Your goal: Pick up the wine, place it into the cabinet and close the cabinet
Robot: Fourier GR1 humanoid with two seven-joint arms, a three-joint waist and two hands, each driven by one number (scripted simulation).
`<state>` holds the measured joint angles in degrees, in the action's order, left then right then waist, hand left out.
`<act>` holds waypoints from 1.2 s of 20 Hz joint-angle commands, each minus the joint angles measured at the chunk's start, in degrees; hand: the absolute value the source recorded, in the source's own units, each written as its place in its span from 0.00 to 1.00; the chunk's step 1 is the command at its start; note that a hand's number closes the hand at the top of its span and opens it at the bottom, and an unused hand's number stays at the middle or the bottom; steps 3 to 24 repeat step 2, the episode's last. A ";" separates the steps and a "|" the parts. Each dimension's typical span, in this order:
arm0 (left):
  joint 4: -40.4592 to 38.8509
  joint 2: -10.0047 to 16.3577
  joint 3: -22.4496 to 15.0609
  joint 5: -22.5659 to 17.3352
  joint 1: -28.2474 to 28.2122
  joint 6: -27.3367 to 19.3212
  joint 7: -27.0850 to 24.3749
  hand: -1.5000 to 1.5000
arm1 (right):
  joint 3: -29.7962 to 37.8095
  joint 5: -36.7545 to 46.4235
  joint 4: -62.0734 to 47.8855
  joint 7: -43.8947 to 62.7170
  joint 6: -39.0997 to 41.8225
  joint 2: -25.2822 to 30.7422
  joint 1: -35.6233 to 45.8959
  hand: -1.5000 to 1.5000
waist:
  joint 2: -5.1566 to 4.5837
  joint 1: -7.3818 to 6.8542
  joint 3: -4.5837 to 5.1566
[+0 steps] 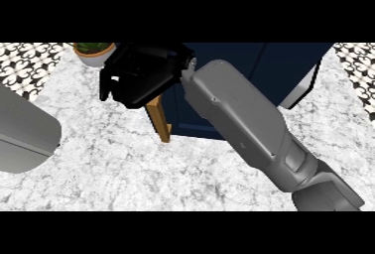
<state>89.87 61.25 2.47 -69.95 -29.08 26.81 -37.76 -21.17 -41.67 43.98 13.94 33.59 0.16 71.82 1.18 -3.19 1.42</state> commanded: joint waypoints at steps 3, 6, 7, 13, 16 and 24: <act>1.64 -0.88 -0.39 2.21 0.93 1.89 -1.20 0.00 | 5.86 3.32 -6.06 -4.37 -8.87 7.44 0.90 1.00 | -2.13 1.23 -1.25; 1.64 -0.88 -0.39 2.21 0.93 1.89 -1.20 0.00 | 5.86 3.32 -6.06 -4.37 -8.87 7.44 0.90 1.00 | -2.13 1.23 -1.25; 1.64 -0.88 -0.39 2.21 0.93 1.89 -1.20 0.00 | 5.86 3.32 -6.06 -4.37 -8.87 7.44 0.90 1.00 | -2.13 1.23 -1.25; 1.64 -0.88 -0.39 2.21 0.93 1.89 -1.20 0.00 | 5.86 3.32 -6.06 -4.37 -8.87 7.44 0.90 1.00 | -2.13 1.23 -1.25; 1.64 -0.88 -0.39 2.21 0.93 1.89 -1.20 0.00 | 5.86 3.32 -6.06 -4.37 -8.87 7.44 0.90 1.00 | -2.13 1.23 -1.25; 1.64 -0.88 -0.39 2.21 0.93 1.89 -1.20 0.00 | 5.86 3.32 -6.06 -4.37 -8.87 7.44 0.90 1.00 | -2.13 1.23 -1.25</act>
